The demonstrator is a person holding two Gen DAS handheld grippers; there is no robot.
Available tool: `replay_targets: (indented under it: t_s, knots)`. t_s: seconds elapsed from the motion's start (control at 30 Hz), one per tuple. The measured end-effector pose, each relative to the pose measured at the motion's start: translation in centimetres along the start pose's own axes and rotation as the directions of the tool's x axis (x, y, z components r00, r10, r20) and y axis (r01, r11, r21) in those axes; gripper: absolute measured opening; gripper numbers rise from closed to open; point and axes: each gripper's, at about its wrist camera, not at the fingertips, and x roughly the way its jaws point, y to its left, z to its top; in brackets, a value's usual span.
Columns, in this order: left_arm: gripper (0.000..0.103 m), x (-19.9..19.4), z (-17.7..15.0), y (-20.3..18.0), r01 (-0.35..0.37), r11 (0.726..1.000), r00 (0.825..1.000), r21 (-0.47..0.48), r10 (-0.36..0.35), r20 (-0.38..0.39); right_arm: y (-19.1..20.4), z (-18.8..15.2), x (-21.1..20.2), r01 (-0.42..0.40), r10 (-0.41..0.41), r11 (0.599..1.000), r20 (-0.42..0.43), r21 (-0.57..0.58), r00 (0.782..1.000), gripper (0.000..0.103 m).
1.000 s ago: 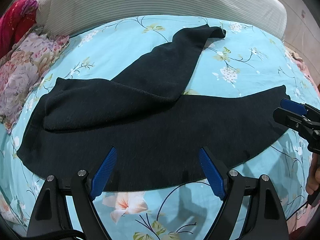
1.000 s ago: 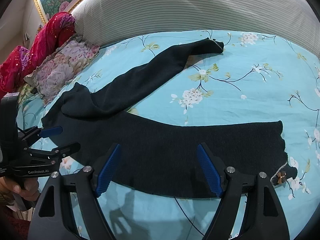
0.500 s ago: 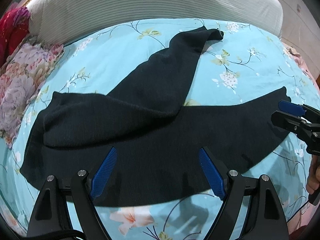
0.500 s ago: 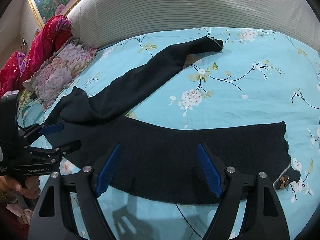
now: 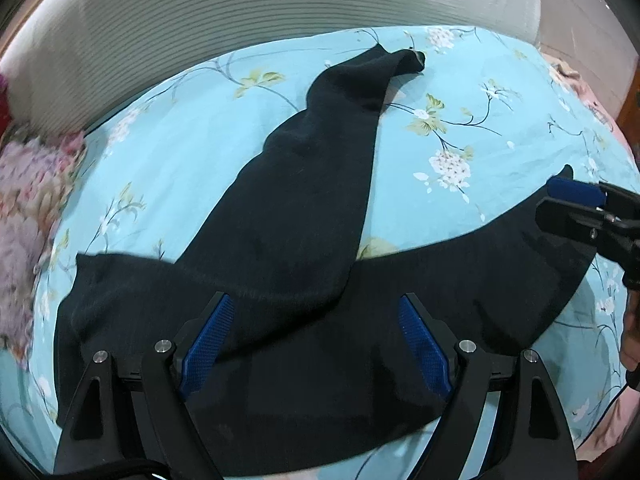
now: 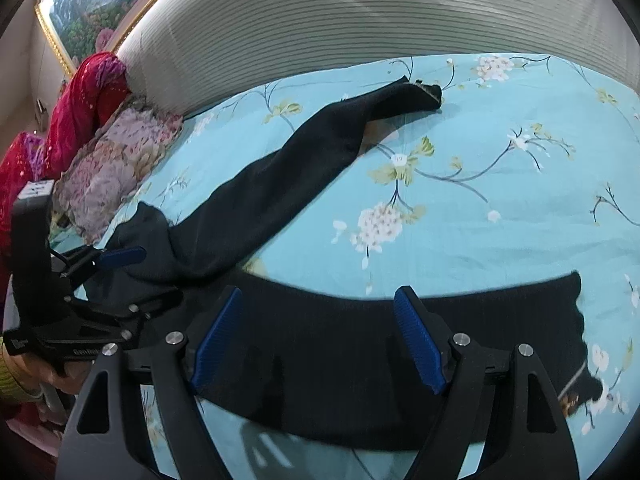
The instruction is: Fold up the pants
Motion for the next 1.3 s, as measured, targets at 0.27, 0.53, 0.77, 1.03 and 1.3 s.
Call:
replay_targets:
  t_s: [0.27,0.53,0.77,1.03,1.3]
  knots:
    - [0.085,3.3,3.7,-0.4,-0.029,0.999,0.999,0.019,0.03,-0.042,-1.4,3.5,2.4,0.007,-0.005,0.998,-0.027,0.068,1.0,0.079]
    - [0.085,7.0,6.3,-0.6,0.013,0.999,0.994,0.038,-0.009,-0.111,-3.0,7.2,5.4,0.009,-0.005,0.993,-0.029,0.117,1.0,0.079]
    - [0.079,9.4,6.6,-0.7,0.037,0.992,0.984,0.122,-0.015,-0.176,-4.5,10.3,8.0,0.014,-0.011,0.991,-0.025,0.135,1.0,0.079]
    - [0.023,9.1,6.8,0.3,0.118,0.978,0.981,0.173,-0.088,-0.173,-7.7,14.5,11.4,-0.002,0.005,0.969,-0.011,0.246,1.0,0.079]
    - [0.008,6.8,7.0,2.5,0.173,0.969,0.977,0.177,-0.146,-0.156,-10.4,16.5,14.8,-0.02,0.039,0.911,-0.038,0.411,0.999,0.031]
